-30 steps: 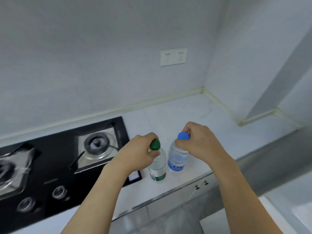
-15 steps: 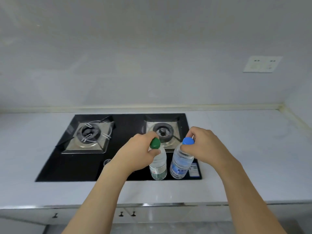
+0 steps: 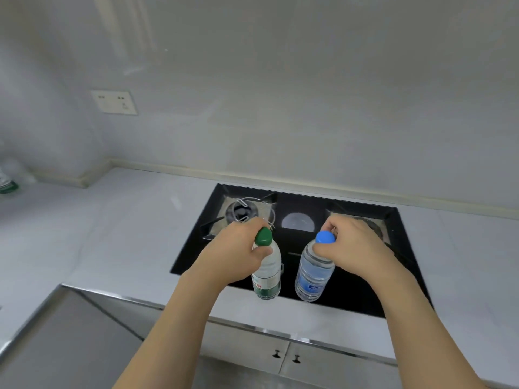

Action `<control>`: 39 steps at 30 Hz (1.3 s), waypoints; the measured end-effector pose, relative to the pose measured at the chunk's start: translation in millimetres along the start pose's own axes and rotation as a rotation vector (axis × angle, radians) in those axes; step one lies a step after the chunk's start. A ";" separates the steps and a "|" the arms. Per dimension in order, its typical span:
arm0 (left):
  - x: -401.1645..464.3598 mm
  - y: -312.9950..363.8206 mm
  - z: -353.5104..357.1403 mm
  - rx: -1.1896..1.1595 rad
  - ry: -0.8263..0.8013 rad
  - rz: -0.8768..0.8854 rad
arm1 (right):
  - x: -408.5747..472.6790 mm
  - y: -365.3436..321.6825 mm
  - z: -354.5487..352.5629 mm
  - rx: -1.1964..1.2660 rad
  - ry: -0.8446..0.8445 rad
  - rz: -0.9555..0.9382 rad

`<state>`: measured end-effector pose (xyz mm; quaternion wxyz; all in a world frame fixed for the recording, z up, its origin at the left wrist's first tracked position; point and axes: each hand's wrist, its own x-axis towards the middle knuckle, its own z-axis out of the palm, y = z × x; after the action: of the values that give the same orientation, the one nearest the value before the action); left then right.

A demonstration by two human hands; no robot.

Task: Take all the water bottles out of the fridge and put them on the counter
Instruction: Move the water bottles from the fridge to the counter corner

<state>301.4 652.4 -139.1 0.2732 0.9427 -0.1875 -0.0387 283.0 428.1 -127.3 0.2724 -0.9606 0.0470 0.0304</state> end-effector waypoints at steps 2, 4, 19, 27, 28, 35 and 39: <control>-14.2 -23.2 -15.8 -0.010 0.041 -0.025 | 1.7 -26.9 16.0 0.004 -0.009 -0.035; -22.8 -38.9 -25.8 -0.015 0.068 -0.043 | 2.5 -44.1 25.0 0.003 -0.009 -0.060; -42.9 -164.6 -94.9 -0.038 0.191 -0.235 | 66.1 -175.1 106.3 -0.026 -0.131 -0.244; -1.6 -235.5 -134.9 0.033 0.187 -0.332 | 145.3 -238.9 147.4 -0.005 -0.189 -0.277; 6.0 -245.4 -142.0 0.044 0.188 -0.337 | 156.2 -246.9 152.3 0.006 -0.195 -0.283; 38.0 -301.3 -177.6 0.063 0.230 -0.395 | 213.8 -293.4 179.9 0.020 -0.237 -0.330; 46.1 -328.6 -194.3 0.054 0.247 -0.418 | 236.7 -317.3 192.3 0.026 -0.267 -0.339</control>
<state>487.4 988.9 -147.0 0.2547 0.9656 0.0455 0.0262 545.8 780.6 -145.5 0.2900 -0.9385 -0.1512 0.1106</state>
